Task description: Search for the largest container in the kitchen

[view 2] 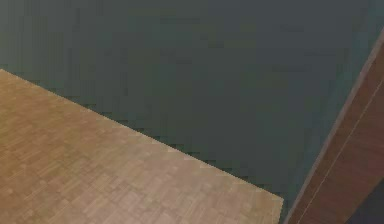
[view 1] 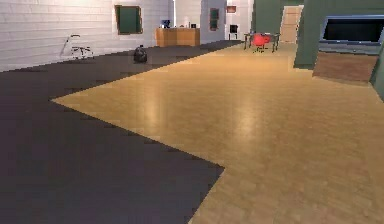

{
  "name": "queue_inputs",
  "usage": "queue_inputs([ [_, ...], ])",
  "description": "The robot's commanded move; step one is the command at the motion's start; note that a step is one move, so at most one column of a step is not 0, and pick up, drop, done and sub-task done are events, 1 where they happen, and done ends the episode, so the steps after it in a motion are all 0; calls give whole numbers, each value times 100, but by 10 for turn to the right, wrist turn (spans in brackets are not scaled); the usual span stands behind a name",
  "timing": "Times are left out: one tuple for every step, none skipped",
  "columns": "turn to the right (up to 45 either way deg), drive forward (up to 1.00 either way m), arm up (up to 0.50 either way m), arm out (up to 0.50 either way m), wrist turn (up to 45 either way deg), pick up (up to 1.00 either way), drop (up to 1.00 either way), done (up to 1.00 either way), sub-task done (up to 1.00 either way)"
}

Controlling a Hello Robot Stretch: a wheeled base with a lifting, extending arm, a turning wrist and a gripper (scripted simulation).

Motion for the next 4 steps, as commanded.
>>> queue_inputs([
  [-60,0,0,0,0,0,0,0,0],
  [0,100,0,0,0,0,0,0,0],
  [0,100,0,0,0,0,0,0,0],
  [0,100,0,0,0,0,0,0,0],
])
